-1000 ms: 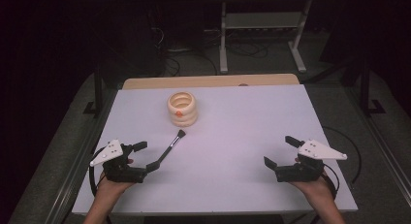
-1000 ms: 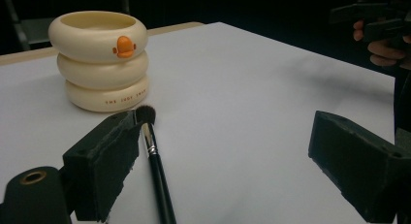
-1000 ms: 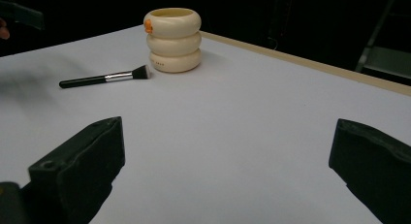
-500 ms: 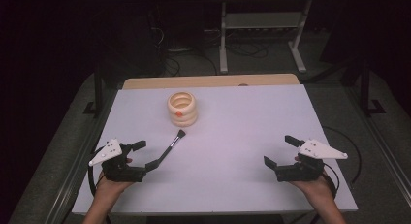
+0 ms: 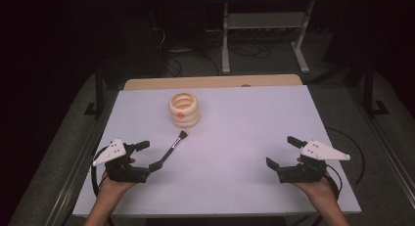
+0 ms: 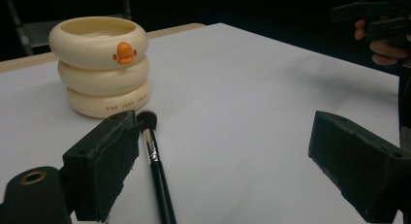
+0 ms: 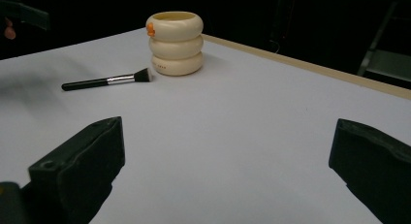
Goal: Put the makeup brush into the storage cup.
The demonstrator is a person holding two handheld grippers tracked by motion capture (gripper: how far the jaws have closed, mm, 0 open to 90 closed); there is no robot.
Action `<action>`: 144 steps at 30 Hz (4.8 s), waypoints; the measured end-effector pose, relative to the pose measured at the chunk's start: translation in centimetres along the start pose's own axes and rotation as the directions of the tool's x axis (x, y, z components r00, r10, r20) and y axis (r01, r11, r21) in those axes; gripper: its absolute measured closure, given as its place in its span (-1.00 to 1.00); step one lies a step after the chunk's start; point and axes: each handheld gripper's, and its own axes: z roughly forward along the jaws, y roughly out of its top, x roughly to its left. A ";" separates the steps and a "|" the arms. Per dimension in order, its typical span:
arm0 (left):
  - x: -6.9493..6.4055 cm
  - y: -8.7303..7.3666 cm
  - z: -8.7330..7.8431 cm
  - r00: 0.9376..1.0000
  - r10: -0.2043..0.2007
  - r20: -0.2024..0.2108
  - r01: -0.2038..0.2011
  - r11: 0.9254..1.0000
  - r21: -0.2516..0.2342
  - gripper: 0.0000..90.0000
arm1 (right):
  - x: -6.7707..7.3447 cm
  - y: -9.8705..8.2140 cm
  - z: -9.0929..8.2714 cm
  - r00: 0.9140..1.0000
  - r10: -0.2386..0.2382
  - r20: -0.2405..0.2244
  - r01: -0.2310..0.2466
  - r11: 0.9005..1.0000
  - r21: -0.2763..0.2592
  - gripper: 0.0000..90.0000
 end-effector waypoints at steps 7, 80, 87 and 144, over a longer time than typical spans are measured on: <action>0.0 0.6 0.5 1.000 0.004 0.006 -0.004 1.000 -0.006 -0.77 | 0.0 0.1 0.1 1.000 0.007 -0.004 -0.007 1.000 -0.001 -1.00; 2.5 5.1 4.2 0.999 0.028 0.016 -0.027 0.998 -0.056 -0.77 | -0.2 0.5 0.4 1.000 0.002 -0.004 -0.002 1.000 -0.019 -1.00; 2.7 5.6 4.6 0.999 0.033 0.018 -0.032 0.997 -0.064 -0.77 | -0.3 0.5 0.5 1.000 0.004 -0.005 -0.004 1.000 -0.019 -1.00; 5.8 7.8 9.2 0.999 0.053 -0.010 -0.053 0.997 -0.059 -0.72 | -0.3 0.4 0.8 1.000 0.002 0.000 -0.002 1.000 -0.010 -1.00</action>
